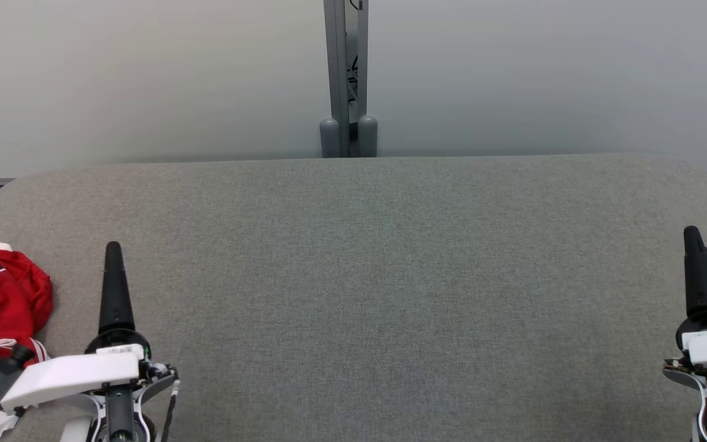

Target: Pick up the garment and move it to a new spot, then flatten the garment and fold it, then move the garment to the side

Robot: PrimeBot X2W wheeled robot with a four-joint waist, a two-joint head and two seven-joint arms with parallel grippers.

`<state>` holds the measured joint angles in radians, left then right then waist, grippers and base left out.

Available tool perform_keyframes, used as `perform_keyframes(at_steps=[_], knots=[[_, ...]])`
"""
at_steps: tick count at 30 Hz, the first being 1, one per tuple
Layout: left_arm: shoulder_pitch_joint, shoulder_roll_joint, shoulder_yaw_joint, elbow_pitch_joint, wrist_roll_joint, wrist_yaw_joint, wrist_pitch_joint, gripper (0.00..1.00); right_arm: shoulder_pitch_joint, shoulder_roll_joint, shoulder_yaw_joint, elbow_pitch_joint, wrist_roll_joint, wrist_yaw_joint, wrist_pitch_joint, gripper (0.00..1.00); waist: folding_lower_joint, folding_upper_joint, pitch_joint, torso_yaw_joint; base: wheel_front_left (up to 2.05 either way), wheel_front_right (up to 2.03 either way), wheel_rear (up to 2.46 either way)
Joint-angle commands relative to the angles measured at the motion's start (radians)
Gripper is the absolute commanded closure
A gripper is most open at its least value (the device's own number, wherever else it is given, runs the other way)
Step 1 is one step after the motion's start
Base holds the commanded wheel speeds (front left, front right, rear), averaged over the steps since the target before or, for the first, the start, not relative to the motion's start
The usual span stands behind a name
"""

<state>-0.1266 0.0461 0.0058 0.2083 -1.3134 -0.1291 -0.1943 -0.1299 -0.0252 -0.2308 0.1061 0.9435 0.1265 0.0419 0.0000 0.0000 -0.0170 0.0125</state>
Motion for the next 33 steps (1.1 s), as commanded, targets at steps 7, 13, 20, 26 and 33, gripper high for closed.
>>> perform_keyframes(at_steps=[7,13,20,26,33], knots=[[-0.012,0.003,0.095,-0.084,0.144,-0.001,-0.011,0.00,-0.045,-0.015,0.099,-0.070,-0.206,0.005,-0.044,0.00,0.0000,0.0000,-0.003,0.003,0.00,0.00,0.00],[0.000,0.004,0.132,-0.118,0.262,-0.001,-0.018,0.00,-0.056,-0.016,0.152,-0.125,-0.355,0.005,-0.074,0.00,0.0000,0.0000,-0.005,0.008,0.00,0.00,0.00],[0.030,0.004,0.097,-0.152,0.425,0.021,-0.026,0.00,-0.054,-0.018,0.209,-0.107,-0.496,0.005,-0.111,0.00,0.0000,0.0000,-0.011,0.012,0.00,0.00,0.00],[0.056,0.004,0.041,-0.199,0.573,0.070,-0.030,0.00,-0.052,-0.019,0.217,-0.116,-0.556,0.005,-0.132,0.00,0.0000,0.0000,-0.014,0.013,0.00,0.00,0.00],[0.090,0.004,-0.052,-0.172,0.766,0.147,-0.037,0.00,-0.024,-0.021,0.212,-0.076,-0.610,0.005,-0.160,0.00,0.0000,0.0000,-0.020,0.016,0.00,0.00,0.00]])
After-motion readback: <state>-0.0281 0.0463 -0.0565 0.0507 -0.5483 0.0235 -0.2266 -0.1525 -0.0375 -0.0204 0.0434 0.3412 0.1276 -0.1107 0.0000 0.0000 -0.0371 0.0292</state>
